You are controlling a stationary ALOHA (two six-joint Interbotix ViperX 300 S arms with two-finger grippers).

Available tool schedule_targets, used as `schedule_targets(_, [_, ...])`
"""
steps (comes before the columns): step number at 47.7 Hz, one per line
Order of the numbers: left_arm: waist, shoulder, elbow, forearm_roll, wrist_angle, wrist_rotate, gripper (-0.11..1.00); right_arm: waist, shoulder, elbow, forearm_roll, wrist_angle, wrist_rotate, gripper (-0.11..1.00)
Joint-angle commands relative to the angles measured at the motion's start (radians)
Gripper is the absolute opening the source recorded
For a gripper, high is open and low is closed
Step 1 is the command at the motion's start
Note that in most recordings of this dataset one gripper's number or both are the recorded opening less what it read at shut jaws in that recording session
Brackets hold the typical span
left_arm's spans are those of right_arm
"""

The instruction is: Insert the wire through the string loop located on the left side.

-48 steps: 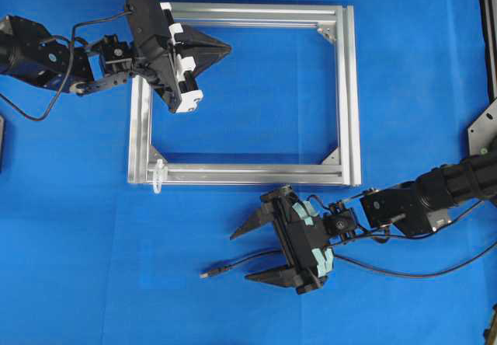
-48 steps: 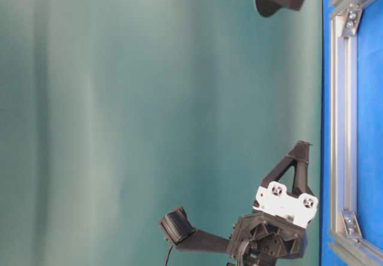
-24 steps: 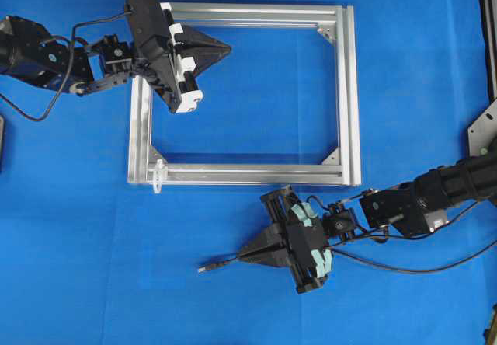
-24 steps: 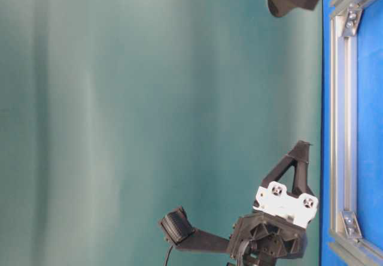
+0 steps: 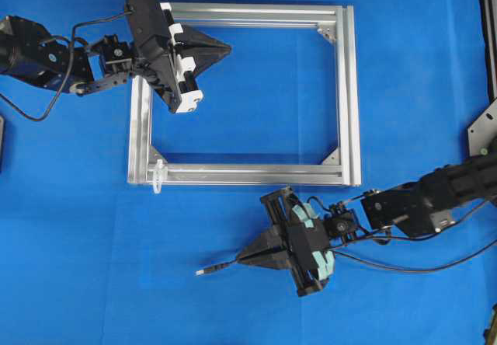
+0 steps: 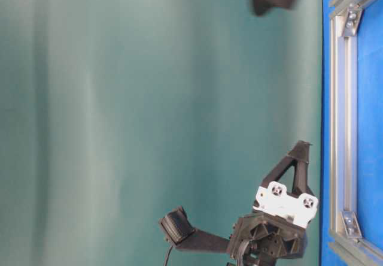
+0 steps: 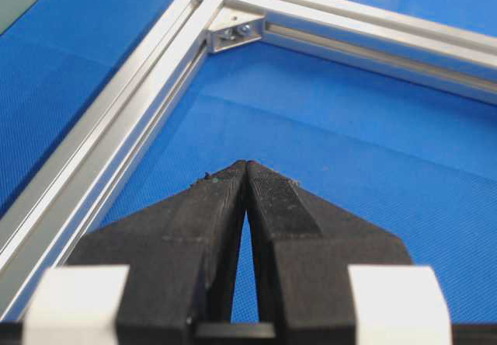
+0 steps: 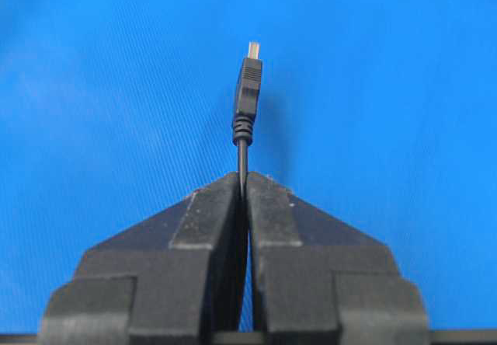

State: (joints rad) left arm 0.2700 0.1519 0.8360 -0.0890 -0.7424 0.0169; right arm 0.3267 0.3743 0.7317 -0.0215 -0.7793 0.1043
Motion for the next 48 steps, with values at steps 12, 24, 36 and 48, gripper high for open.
schedule_targets(12, [-0.006,-0.035,-0.012,0.003,-0.005,-0.005,0.02,0.008,-0.212,-0.009,0.002,0.187,-0.008,0.00])
schedule_targets(24, [-0.009,-0.035,-0.011,0.003,-0.005,-0.005,0.02,0.006,-0.239,-0.012,-0.002,0.235,-0.009,0.00])
schedule_targets(36, [-0.009,-0.035,-0.011,0.005,-0.005,-0.005,0.02,0.008,-0.239,-0.011,-0.002,0.236,-0.009,0.00])
schedule_targets(48, [-0.009,-0.035,-0.011,0.003,-0.005,-0.005,0.02,0.008,-0.239,-0.009,-0.002,0.236,-0.009,0.00])
